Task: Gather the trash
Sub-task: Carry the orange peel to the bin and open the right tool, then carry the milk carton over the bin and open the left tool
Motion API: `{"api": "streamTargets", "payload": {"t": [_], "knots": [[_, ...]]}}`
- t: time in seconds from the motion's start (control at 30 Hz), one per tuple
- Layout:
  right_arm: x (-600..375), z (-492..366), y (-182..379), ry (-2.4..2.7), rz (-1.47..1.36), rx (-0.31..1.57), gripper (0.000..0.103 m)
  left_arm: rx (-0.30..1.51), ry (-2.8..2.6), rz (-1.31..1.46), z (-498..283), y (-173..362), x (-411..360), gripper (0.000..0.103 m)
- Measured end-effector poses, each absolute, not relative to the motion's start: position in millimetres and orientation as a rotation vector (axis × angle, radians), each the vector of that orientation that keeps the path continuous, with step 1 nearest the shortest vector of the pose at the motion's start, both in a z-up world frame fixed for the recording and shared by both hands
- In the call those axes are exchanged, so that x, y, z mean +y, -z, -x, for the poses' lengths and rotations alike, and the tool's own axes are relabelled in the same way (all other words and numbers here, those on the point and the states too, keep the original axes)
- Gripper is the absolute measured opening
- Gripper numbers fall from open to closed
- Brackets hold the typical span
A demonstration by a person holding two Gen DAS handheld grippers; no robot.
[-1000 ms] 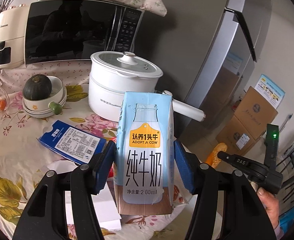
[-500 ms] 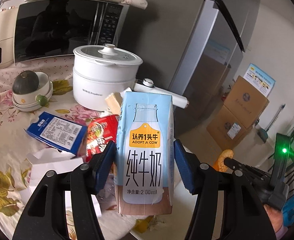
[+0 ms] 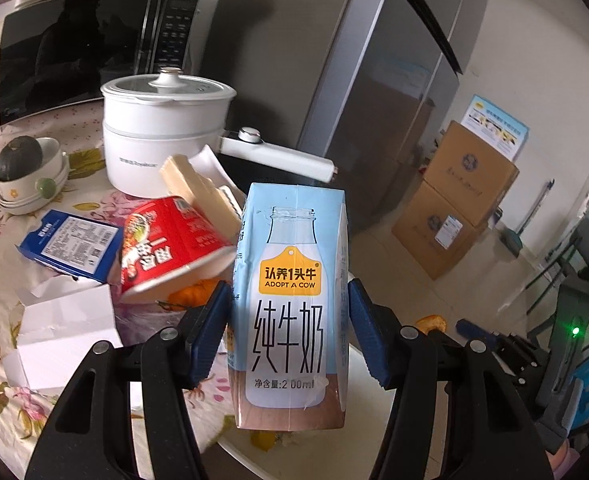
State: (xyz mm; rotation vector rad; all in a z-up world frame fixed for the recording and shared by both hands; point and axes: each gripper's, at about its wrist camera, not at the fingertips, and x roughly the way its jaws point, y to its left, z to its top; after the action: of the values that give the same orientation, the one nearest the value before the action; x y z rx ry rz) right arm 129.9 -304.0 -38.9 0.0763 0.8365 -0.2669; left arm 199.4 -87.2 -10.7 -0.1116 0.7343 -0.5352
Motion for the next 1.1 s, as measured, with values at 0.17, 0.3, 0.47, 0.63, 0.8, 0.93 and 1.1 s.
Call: {"api": "streamTargets", "payload": {"t": [0.17, 0.3, 0.47, 0.63, 0.8, 0.93, 1.1], "knots": [[-305, -128, 37, 0.285, -0.056, 0.814, 0.073, 0.745, 0.555, 0.1, -196, 14, -99, 0.059], [-302, -128, 39, 0.283, -0.013, 0.827, 0.081, 0.741, 0.558, 0.1, -196, 13, -102, 0.059], [-291, -135, 63, 0.195, 0.071, 0.991, 0.083, 0.748, 0.556, 0.104, -198, 15, -102, 0.059], [-286, -137, 62, 0.172, 0.08, 0.989, 0.08, 0.75, 0.559, 0.103, -199, 15, -103, 0.059], [-292, -137, 54, 0.205, 0.055, 0.947, 0.08, 0.756, 0.56, 0.102, -200, 17, -105, 0.059], [-298, -134, 49, 0.261, 0.046, 0.901, 0.08, 0.761, 0.565, 0.103, -201, 19, -107, 0.059], [-309, -126, 36, 0.388, 0.061, 0.784, 0.084, 0.766, 0.583, 0.094, -198, 20, -113, 0.059]]}}
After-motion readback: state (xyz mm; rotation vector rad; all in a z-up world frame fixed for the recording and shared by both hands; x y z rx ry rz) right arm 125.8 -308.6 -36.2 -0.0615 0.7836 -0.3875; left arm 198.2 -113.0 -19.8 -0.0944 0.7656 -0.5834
